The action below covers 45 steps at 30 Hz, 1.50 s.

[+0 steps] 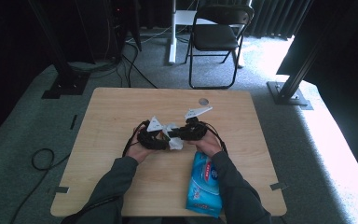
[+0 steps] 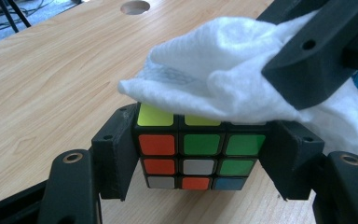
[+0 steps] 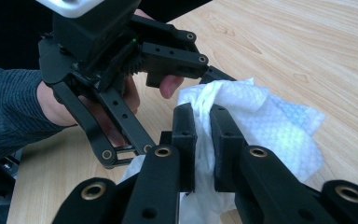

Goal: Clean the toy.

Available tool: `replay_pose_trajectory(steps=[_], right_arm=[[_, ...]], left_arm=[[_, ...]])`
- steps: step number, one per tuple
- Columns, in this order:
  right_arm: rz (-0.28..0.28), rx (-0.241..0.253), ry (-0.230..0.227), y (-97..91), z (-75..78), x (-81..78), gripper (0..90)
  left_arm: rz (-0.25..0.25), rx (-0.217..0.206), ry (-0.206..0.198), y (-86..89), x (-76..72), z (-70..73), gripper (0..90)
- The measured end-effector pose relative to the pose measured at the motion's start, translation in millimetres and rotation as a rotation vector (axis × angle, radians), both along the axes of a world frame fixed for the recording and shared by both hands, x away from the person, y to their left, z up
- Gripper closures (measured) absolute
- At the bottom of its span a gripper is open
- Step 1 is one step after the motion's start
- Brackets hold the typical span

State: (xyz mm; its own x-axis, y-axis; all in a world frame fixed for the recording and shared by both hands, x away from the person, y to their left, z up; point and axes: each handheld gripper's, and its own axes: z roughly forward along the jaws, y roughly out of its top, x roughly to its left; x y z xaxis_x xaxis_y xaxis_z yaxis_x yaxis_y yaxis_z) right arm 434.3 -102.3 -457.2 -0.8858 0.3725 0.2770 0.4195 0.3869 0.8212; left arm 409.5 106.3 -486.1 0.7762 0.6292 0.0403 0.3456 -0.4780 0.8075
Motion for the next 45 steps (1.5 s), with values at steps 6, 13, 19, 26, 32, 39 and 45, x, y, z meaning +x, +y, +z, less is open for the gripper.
replay_pose_trajectory(steps=[6, 13, 19, 26, 32, 39, 45], right_arm=[[0.02, 0.017, 0.01, 0.4, 0.0, -0.3, 82.4], [0.004, -0.004, -0.003, -0.3, 0.1, 0.2, 82.5], [-0.029, -0.017, -0.006, -4.4, -0.1, 2.9, 82.4], [-0.092, -0.033, -0.011, -13.5, 0.7, 7.3, 82.4], [-0.144, -0.041, -0.009, -20.3, 1.8, 11.3, 82.5], [-0.176, -0.055, -0.016, -20.9, 5.2, 14.1, 82.7], [-0.176, -0.058, -0.022, -16.0, 9.0, 14.0, 82.8]], left_arm=[[-0.002, 0.002, -0.004, -1.3, -0.7, 0.3, 34.4], [-0.01, 0.002, -0.006, -3.1, -1.9, 0.4, 34.4], [-0.014, 0.004, -0.008, -3.3, -2.9, 0.3, 34.4], [-0.02, 0.007, -0.013, -4.2, -4.0, 1.1, 34.4], [-0.033, 0.012, -0.016, -4.7, -4.9, 1.7, 34.4], [-0.039, 0.008, -0.019, -5.1, -5.7, 3.2, 34.4], [-0.048, 0.005, -0.025, -7.2, -7.6, 5.4, 34.4]])
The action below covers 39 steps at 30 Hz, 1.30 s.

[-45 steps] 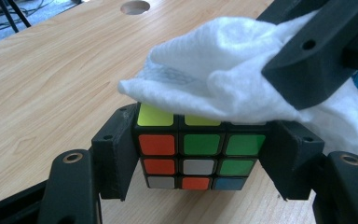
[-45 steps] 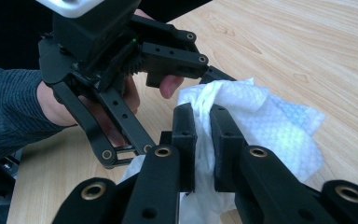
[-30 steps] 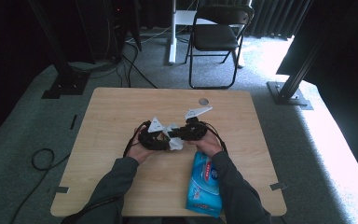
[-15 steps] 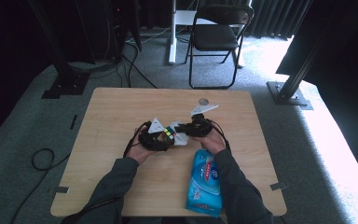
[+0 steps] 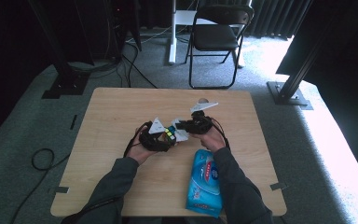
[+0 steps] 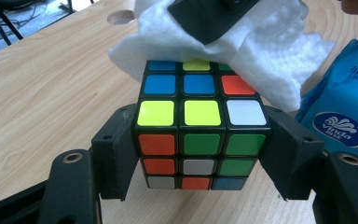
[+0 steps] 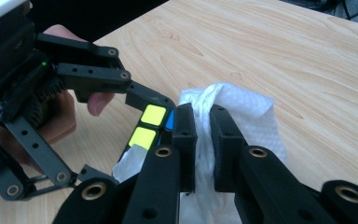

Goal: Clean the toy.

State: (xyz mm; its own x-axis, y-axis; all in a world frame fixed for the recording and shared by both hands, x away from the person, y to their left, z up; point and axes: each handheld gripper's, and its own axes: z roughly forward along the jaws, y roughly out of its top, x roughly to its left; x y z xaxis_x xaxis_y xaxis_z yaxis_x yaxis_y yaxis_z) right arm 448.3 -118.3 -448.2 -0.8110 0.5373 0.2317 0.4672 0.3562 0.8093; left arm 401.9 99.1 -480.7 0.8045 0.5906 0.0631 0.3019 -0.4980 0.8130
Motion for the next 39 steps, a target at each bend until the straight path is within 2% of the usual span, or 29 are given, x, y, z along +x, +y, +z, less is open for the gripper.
replay_pose_trajectory(steps=[6, 13, 21, 23, 30, 34, 39], right_arm=[[0.013, 0.003, -0.005, 3.4, 0.5, -1.7, 82.7], [0.056, 0.005, -0.011, 9.9, 1.2, -5.9, 82.7], [0.129, 0.024, -0.008, 17.0, 2.5, -10.5, 82.8], [0.162, 0.029, -0.002, 19.0, 2.4, -11.8, 82.8], [0.213, 0.053, 0.023, 19.4, 1.9, -12.5, 82.8], [0.216, 0.042, 0.023, 20.5, 0.8, -12.6, 82.8], [0.175, 0.032, 0.007, 16.4, 1.9, -11.1, 82.8]], left_arm=[[-0.001, 0.002, 0.002, -0.8, 0.6, -0.4, 34.4], [-0.01, 0.003, 0.002, -3.4, 0.2, -0.9, 34.4], [-0.014, 0.01, 0.001, -5.0, 0.6, -1.4, 34.4], [-0.011, 0.009, 0.002, -4.7, 0.8, -2.0, 34.4], [0.004, 0.01, -0.002, -1.4, 1.8, -1.6, 34.4], [0.0, 0.006, -0.006, -1.7, 0.8, -0.2, 34.4], [-0.003, -0.001, -0.006, -1.6, -0.2, 0.2, 34.4]])
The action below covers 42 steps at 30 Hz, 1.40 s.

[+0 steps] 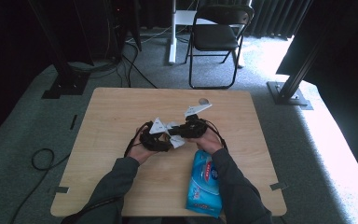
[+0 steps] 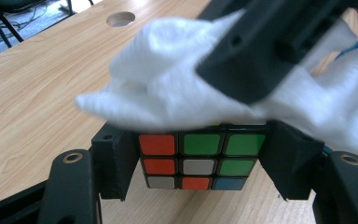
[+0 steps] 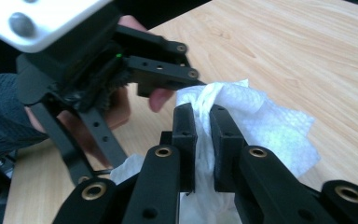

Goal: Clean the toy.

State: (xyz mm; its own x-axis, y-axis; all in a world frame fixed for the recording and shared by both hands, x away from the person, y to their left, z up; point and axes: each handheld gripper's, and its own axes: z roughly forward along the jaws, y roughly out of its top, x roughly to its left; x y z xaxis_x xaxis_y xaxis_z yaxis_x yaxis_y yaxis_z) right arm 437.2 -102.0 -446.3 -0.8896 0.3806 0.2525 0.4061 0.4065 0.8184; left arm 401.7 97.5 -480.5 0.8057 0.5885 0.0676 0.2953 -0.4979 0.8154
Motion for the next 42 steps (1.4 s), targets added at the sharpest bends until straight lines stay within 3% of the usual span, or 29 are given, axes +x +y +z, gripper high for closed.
replay_pose_trajectory(steps=[9, 20, 42], right_arm=[[-0.077, -0.032, -0.032, -13.1, 0.4, 1.8, 82.7], [-0.15, -0.022, -0.022, -33.7, -4.3, 3.7, 82.8], [-0.121, -0.023, -0.026, -29.5, -7.2, -1.5, 82.7]], left_arm=[[0.0, 0.007, -0.005, 2.5, -1.0, 1.1, 34.4], [0.045, -0.001, -0.006, 13.4, 0.8, 1.2, 34.4], [0.099, -0.028, 0.008, 19.9, 4.7, 6.3, 34.4]])
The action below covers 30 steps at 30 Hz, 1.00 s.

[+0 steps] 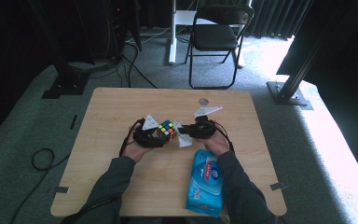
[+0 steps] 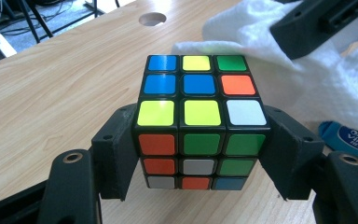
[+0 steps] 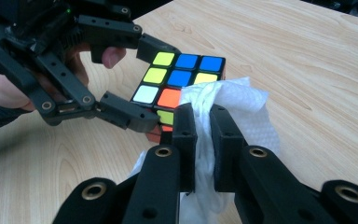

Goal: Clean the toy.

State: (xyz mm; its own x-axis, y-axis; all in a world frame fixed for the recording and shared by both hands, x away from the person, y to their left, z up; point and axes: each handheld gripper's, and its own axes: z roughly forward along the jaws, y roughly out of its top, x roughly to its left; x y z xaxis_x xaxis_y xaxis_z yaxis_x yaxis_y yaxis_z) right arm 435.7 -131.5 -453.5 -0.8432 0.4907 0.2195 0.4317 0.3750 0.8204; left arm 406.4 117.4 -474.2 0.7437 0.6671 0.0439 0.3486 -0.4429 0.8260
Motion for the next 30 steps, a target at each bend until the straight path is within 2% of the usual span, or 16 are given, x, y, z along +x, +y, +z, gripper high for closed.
replay_pose_trajectory(steps=[15, 30], right_arm=[[0.037, -0.002, -0.001, 6.7, -0.2, -2.9, 82.8], [0.101, -0.017, -0.006, 16.4, -2.2, -7.5, 82.8]], left_arm=[[0.036, -0.029, 0.0, 3.9, 2.8, 6.7, 34.4], [0.054, -0.067, -0.003, 5.4, 3.9, 13.3, 34.4]])
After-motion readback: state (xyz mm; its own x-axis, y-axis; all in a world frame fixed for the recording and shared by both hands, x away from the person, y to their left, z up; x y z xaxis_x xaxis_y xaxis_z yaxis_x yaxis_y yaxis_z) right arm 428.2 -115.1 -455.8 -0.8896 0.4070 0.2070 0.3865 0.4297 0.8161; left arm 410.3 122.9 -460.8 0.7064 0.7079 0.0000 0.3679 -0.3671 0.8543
